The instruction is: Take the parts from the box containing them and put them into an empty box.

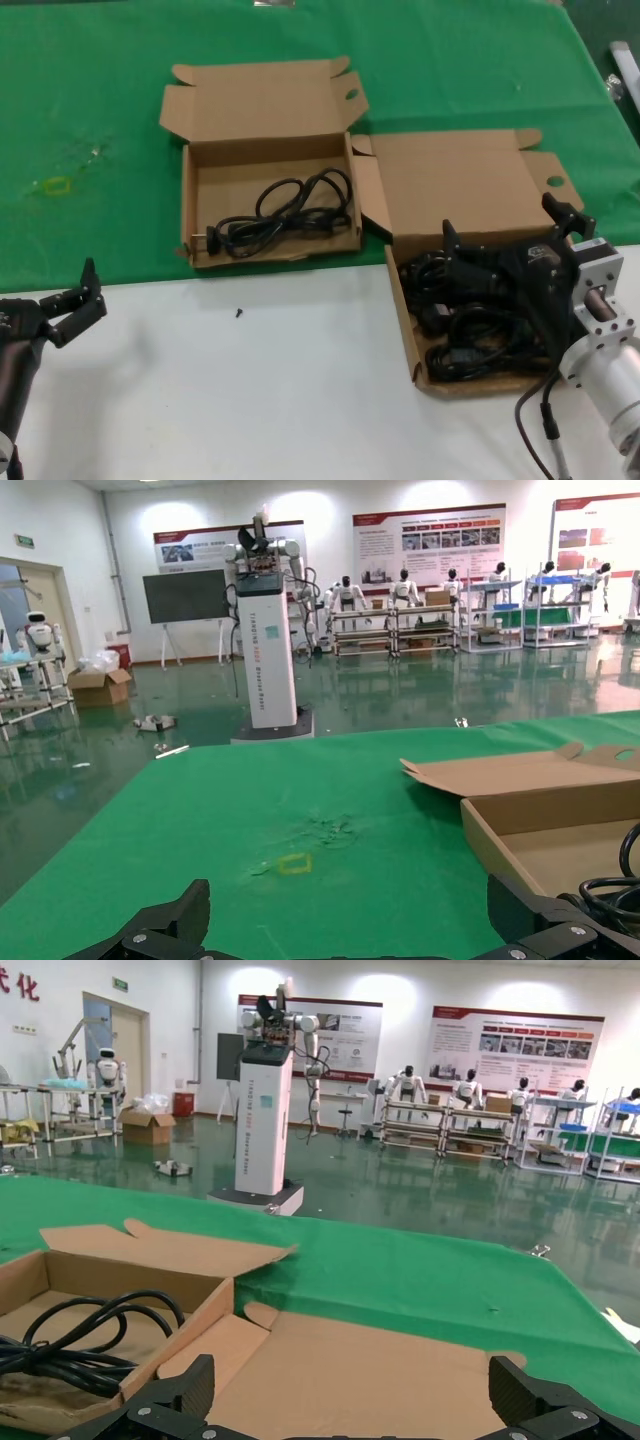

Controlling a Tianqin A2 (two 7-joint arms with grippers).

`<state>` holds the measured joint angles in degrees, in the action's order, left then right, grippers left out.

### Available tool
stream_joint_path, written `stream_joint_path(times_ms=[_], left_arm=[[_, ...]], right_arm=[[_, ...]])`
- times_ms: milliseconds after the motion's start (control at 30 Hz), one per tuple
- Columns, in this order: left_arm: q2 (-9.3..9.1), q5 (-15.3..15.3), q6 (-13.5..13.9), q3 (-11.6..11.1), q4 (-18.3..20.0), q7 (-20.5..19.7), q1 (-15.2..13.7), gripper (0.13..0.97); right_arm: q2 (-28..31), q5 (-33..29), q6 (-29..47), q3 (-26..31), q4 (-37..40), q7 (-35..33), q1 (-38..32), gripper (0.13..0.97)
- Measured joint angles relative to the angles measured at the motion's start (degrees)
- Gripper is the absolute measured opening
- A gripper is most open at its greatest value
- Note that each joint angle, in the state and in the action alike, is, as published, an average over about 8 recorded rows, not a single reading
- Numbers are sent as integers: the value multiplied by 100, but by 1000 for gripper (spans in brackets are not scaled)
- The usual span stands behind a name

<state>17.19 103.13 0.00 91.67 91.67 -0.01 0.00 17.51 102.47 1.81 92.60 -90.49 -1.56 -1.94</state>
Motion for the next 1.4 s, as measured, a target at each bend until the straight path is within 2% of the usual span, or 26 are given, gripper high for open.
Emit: stream_joint_path(times_ms=[1400], left_arm=[[0, 0, 0, 0, 0, 1, 0, 966]], right_arm=[[-6, 14, -37, -19, -24, 32, 39, 966]])
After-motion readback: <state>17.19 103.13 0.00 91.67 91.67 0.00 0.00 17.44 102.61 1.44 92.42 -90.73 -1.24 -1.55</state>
